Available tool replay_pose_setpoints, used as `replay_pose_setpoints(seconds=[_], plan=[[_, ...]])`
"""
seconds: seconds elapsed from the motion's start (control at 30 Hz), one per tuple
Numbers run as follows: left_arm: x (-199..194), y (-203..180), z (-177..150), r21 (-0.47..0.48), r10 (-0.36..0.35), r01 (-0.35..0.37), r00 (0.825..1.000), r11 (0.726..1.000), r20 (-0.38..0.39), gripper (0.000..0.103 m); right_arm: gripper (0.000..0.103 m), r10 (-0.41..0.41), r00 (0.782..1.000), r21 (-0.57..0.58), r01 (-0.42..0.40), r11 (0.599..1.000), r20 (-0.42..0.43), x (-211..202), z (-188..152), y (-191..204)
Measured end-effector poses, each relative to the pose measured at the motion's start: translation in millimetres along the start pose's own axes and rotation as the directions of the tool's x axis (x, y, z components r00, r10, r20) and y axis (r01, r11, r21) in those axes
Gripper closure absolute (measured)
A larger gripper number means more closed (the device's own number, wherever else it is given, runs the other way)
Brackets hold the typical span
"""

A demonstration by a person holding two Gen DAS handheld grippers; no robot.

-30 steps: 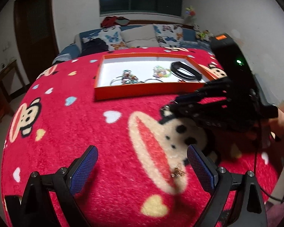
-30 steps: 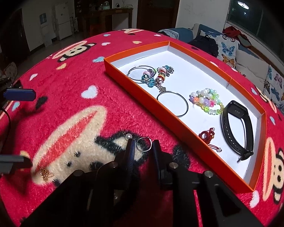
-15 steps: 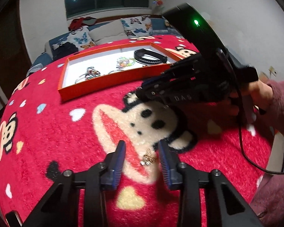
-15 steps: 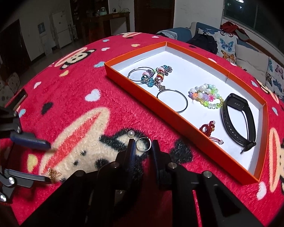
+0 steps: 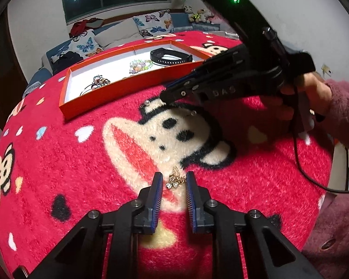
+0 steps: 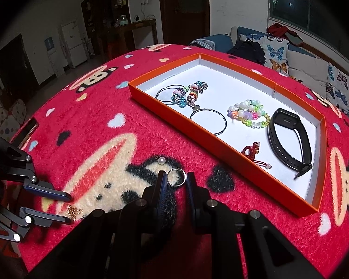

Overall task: Organize jewelry
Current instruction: 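Grasp the small gold charm on the blanket with the left tool, then carry the ring into the box with the right tool while the left tool carries the gold charm there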

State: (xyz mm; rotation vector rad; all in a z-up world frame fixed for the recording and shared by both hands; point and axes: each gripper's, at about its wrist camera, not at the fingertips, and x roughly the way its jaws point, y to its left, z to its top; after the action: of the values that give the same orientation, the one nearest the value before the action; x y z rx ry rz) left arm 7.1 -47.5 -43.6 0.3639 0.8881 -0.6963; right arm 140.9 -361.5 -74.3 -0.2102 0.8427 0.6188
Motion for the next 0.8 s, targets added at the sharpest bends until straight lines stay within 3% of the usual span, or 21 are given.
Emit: replay_pose_setpoints(seconds=[0.1, 0.23, 0.43, 0.8], plan=[[2, 1, -1, 0.002, 0.000, 0.000, 1.000, 1.000, -0.002, 0.082, 0.084, 0.002, 1.000, 0.005, -0.002, 1.000, 0.002, -1, -1, 0], [3, -1, -2, 0.019, 0.000, 0.000, 1.000, 1.000, 0.005, 0.091, 0.084, 0.008, 1.000, 0.014, -0.008, 1.000, 0.002, -2, -1, -1], [0, -1, -2, 0.005, 0.008, -0.008, 1.000, 1.000, 0.024, 0.092, 0.084, 0.017, 1.000, 0.030, -0.017, 0.999, 0.012, -7, 0, -2], [-38, 34, 39, -0.134, -0.011, 0.034, 0.986, 0.990, 0.165, 0.092, 0.084, 0.022, 0.996, 0.096, -0.031, 0.995, 0.088, -37, 18, -22]])
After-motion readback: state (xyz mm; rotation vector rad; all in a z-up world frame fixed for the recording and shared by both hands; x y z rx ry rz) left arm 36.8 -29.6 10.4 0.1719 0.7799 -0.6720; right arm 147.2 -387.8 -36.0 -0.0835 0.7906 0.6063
